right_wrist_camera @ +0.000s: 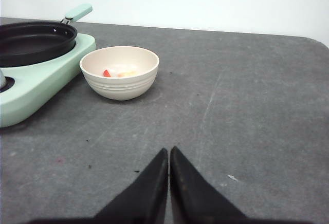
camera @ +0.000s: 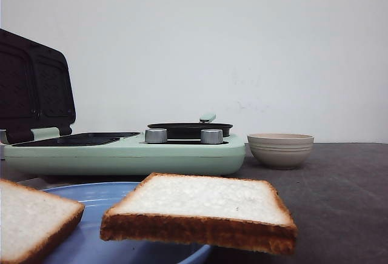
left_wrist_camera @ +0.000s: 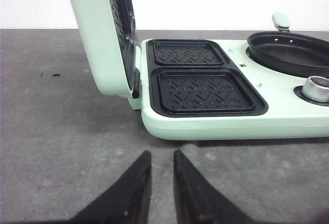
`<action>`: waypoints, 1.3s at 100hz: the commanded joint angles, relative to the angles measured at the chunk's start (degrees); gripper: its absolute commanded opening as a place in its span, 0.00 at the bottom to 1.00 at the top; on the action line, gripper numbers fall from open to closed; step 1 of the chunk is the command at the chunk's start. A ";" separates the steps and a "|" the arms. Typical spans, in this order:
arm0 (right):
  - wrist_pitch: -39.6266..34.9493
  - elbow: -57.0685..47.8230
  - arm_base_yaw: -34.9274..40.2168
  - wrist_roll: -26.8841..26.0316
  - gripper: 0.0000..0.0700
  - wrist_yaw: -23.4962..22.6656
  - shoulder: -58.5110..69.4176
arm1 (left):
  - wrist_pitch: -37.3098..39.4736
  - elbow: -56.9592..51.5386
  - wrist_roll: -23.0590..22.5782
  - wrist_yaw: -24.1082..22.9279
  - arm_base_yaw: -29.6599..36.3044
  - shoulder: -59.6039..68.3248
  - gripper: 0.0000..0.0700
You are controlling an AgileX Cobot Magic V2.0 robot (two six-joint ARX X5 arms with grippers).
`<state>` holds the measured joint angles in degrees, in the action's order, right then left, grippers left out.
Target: Make breakfast with bread and shrimp
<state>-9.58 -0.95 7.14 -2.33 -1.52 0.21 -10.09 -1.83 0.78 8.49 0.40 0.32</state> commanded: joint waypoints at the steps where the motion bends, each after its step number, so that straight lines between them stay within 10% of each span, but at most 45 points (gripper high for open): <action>1: 0.77 0.24 0.24 -1.57 0.00 -0.07 0.00 | -0.33 0.92 0.33 0.15 -0.02 -0.07 0.00; 53: 0.50 0.24 0.17 -5.38 0.00 1.57 0.00 | -0.20 0.92 0.61 0.22 -0.02 -0.07 0.00; 86: 0.55 0.09 0.17 -12.24 0.00 1.49 0.00 | -0.55 0.92 17.97 0.35 -0.02 -0.07 0.00; 130: -0.44 -5.42 0.15 -20.48 0.00 -1.20 1.46 | -4.04 -1.49 29.59 0.52 -0.02 0.35 0.01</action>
<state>-10.52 -3.68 7.14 -19.59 -2.85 0.86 -12.53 -2.74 27.92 8.82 0.40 0.34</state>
